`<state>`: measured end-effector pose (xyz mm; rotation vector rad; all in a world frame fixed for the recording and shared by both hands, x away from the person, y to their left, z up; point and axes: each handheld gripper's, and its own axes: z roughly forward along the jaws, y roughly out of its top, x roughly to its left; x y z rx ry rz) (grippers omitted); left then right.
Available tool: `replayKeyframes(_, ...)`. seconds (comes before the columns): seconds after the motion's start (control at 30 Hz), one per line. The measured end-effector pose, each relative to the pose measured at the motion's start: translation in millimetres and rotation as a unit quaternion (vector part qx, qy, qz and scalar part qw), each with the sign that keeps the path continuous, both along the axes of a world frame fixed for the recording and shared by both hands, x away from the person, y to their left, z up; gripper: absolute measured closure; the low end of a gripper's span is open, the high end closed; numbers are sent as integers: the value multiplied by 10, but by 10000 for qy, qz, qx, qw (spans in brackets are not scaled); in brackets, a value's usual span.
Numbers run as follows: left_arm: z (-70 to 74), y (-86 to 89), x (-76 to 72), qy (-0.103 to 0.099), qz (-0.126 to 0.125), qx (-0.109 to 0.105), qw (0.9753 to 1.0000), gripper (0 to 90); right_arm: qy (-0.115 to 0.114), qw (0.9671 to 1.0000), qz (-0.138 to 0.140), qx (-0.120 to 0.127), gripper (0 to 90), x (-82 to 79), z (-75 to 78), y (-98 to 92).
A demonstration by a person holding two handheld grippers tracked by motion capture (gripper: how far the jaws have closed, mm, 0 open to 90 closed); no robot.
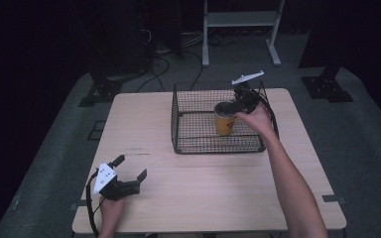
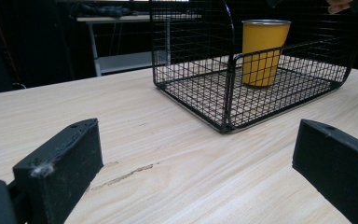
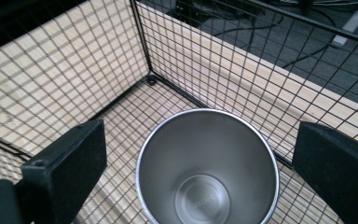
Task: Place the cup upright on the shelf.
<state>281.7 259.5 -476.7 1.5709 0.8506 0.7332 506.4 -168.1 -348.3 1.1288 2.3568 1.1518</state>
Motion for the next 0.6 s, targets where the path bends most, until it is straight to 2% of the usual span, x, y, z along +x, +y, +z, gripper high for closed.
replayKeyframes(0.1,-1,-6,-2,-8,2,15,10000,8,-35,9999,78,101,27,-67,51,-29)
replayKeyframes(0.33,-1,-11,-6,-21,-4,31,10000,8,-72,9998,107,163,28,-181,94,-84)
replayKeyframes(0.53,-2,-11,-10,-26,-14,41,10000,8,-98,9992,142,348,49,-330,137,-192)
replayKeyframes(0.6,-1,-11,-10,-27,-18,44,10000,8,-125,9994,116,303,50,-379,144,-213)
